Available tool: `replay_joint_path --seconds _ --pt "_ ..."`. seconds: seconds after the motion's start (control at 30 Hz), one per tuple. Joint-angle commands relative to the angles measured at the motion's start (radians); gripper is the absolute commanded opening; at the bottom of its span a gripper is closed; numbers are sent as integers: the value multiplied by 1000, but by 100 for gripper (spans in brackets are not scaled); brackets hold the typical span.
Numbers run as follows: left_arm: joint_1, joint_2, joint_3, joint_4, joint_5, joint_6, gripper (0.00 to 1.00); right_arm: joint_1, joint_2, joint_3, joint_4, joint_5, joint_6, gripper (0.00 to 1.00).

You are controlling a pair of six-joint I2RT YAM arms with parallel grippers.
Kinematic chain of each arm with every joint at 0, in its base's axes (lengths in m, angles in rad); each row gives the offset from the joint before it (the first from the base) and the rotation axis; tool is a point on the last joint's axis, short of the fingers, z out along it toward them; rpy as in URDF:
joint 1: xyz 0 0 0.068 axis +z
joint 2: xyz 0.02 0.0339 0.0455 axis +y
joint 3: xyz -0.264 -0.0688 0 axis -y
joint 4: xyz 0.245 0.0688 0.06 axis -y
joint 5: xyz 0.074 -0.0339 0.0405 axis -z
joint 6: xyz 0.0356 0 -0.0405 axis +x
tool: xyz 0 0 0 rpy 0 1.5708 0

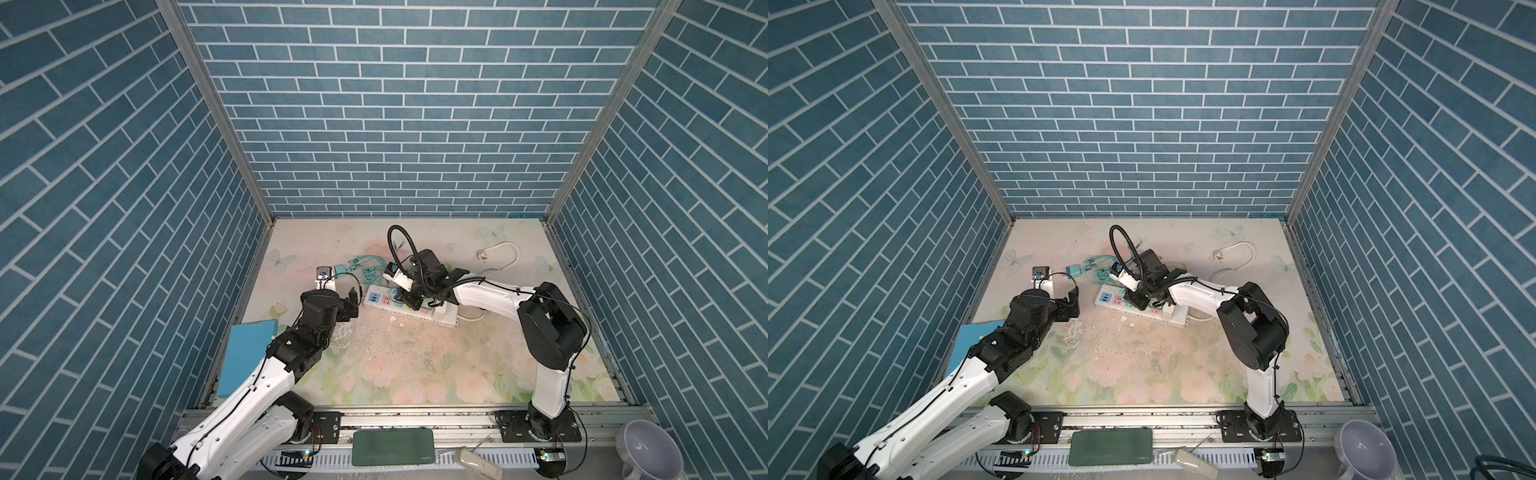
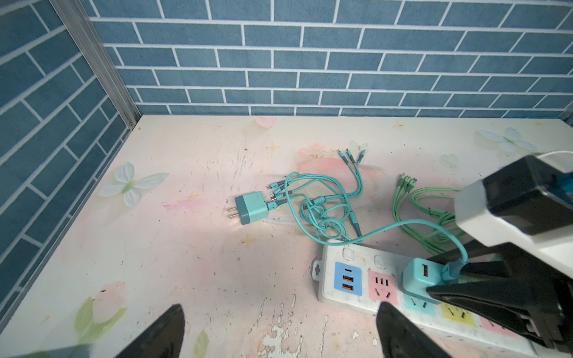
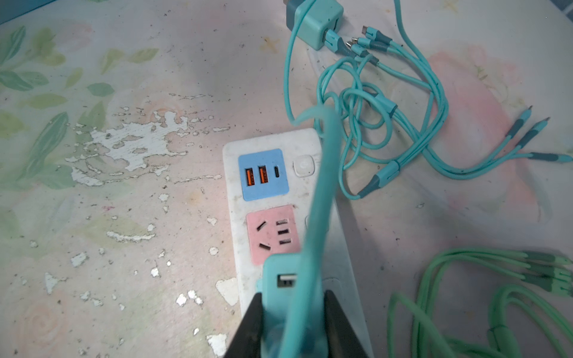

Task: Insert the plug
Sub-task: 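Press the teal charger prongs down into the strip socket with the right gripper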

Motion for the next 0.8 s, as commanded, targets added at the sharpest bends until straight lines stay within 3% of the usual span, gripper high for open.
replay_joint_path --seconds 0.0,0.23,0.77 --pt "7 -23 -9 20 2 24 97 -34 163 -28 -462 150 161 0" --pt "10 -48 -36 48 -16 44 98 -32 156 2 -536 185 231 0" --pt "17 1 -11 97 29 79 98 -1 108 -159 -404 223 444 0"
